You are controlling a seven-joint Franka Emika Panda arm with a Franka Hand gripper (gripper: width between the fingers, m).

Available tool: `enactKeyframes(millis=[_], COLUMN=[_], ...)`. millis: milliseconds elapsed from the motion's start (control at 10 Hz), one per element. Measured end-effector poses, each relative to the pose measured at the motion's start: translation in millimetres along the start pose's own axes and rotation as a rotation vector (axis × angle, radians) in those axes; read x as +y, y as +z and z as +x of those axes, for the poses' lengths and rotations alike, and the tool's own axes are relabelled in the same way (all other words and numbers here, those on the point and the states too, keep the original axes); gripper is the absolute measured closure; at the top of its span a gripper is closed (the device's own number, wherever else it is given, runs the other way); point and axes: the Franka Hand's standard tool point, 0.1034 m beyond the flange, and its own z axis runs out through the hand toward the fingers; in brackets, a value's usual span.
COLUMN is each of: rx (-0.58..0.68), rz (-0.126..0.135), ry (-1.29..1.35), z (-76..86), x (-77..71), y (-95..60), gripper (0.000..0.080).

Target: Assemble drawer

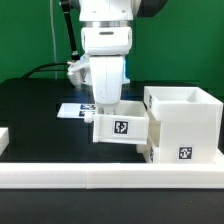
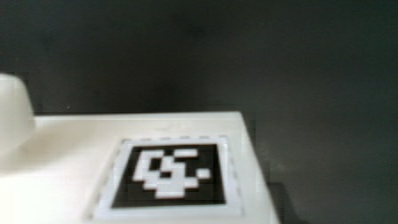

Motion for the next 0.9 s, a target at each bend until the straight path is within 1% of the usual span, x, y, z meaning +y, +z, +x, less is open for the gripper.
enactKeyframes(millis=[200, 300, 400, 600, 900], rx=[0.002, 0.003, 0.003, 0.017, 0.018], rz=[0.0, 0.002, 0.003, 0.005, 0.01], ry=[-0.005, -0.005, -0.006, -0.022, -0.029], z=[-3.5, -8.1, -6.8, -14.2, 5.2], x=[-1.2, -1.7, -1.8, -1.3, -2.0], y=[1.0, 2.0, 2.1, 3.2, 4.8], gripper=[0.0757, 0.0757, 0.0757, 0.0757, 0.0757])
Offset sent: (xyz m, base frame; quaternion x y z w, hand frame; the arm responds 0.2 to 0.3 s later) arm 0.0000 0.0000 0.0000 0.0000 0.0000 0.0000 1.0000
